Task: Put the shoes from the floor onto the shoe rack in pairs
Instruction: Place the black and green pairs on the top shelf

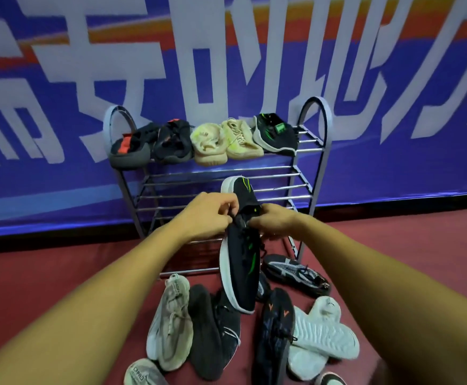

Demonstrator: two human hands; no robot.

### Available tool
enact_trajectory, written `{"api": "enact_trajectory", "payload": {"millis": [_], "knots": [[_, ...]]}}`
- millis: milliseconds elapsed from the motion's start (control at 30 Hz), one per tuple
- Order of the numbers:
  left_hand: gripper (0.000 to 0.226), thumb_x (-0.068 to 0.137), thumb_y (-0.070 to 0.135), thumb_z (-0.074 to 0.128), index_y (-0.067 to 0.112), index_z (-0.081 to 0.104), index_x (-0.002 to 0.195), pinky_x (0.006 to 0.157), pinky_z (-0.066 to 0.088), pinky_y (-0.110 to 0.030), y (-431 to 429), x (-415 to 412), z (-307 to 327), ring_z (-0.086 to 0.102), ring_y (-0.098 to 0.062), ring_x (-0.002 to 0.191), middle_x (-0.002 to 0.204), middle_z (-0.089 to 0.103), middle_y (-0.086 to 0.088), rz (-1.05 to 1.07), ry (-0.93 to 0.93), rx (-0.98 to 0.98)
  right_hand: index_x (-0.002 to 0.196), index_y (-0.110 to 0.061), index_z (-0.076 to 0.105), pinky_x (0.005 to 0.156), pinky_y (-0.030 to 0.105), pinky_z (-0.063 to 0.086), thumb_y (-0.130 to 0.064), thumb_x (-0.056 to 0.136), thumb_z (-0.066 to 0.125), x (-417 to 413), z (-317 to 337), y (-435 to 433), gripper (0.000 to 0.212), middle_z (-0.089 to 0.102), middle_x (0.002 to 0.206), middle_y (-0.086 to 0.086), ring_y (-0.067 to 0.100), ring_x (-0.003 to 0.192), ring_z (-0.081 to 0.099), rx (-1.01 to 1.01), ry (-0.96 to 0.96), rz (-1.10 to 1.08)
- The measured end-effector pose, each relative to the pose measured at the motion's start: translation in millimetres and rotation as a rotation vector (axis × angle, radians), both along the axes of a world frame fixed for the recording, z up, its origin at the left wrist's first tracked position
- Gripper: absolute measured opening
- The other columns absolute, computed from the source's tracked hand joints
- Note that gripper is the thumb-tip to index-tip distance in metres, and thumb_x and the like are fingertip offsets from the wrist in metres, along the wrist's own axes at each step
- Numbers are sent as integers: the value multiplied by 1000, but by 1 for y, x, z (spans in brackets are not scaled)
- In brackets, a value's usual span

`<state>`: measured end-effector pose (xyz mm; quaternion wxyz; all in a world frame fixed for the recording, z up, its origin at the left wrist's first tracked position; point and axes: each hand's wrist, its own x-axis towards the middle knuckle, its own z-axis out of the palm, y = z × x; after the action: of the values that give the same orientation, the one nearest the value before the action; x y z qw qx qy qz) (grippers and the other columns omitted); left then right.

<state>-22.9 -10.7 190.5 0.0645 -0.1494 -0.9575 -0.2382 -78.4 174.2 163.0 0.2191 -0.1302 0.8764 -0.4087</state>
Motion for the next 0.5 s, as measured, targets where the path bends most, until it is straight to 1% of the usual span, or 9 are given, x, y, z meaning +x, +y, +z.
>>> {"api": "enact_trajectory", "payload": {"millis": [67, 100, 167, 233, 300, 333, 400, 433, 500], "knots": [[17, 75, 11, 63, 26, 56, 81, 66, 44, -36, 1, -1, 8, 45, -15, 61, 64, 57, -1, -24, 12, 23, 88, -14, 59, 48, 21, 39, -20, 93, 62, 0, 6, 3, 8, 57, 74, 5, 16, 58, 54, -142, -14, -58], [18, 75, 11, 62, 27, 56, 80, 65, 44, -36, 1, -1, 12, 43, -13, 60, 62, 55, 1, -36, 8, 35, 93, -12, 61, 49, 23, 38, -25, 91, 64, -1, 9, 4, 14, 57, 74, 6, 18, 60, 53, -201, -10, -87], [19, 77, 8, 61, 26, 56, 79, 65, 44, -35, -2, -2, 18, 42, -11, 59, 61, 53, 0, -63, -14, 90, 97, -11, 63, 47, 25, 34, -33, 89, 66, -1, 15, 6, 23, 52, 67, 2, 14, 53, 48, -295, -26, -139], [20, 78, 4, 59, 24, 57, 81, 64, 40, -33, -6, -3, 24, 40, -13, 60, 66, 53, -11, -84, -39, 215, 86, -14, 62, 45, 24, 30, -37, 89, 65, -2, 18, 6, 23, 47, 59, -1, 12, 46, 41, -369, -75, -187], [24, 80, 2, 58, 26, 60, 86, 64, 37, -29, -12, -5, 29, 40, -13, 61, 65, 49, -8, -82, -16, 319, 76, -18, 57, 45, 23, 26, -41, 88, 65, -3, 19, 5, 27, 42, 54, 1, 13, 43, 35, -404, -111, -213], [27, 81, 3, 59, 28, 62, 90, 64, 37, -28, -14, -5, 31, 40, -13, 61, 65, 48, -3, -81, -3, 359, 77, -17, 59, 47, 24, 28, -44, 86, 66, -2, 22, 4, 29, 46, 54, 7, 15, 45, 36, -435, -128, -211], [37, 84, 4, 60, 31, 61, 109, 63, 39, -23, -17, -5, 34, 43, -13, 62, 67, 50, 1, -77, -3, 474, 87, -14, 67, 58, 25, 40, -41, 85, 69, -5, 24, 0, 27, 64, 65, 17, 18, 51, 49, -587, -182, -226], [44, 86, 4, 62, 31, 57, 120, 63, 41, -20, -18, -5, 35, 48, -11, 63, 69, 55, 3, -63, -10, 543, 92, -12, 68, 60, 24, 45, -35, 87, 68, -4, 29, -2, 23, 68, 66, 11, 16, 50, 55, -659, -201, -249], [47, 91, 9, 64, 26, 49, 132, 66, 44, -20, -21, -6, 35, 57, -5, 67, 76, 64, 7, 9, -51, 653, 88, -11, 65, 51, 19, 46, -24, 92, 63, -5, 40, -4, 14, 62, 52, -5, 7, 41, 55, -723, -198, -302]]}}
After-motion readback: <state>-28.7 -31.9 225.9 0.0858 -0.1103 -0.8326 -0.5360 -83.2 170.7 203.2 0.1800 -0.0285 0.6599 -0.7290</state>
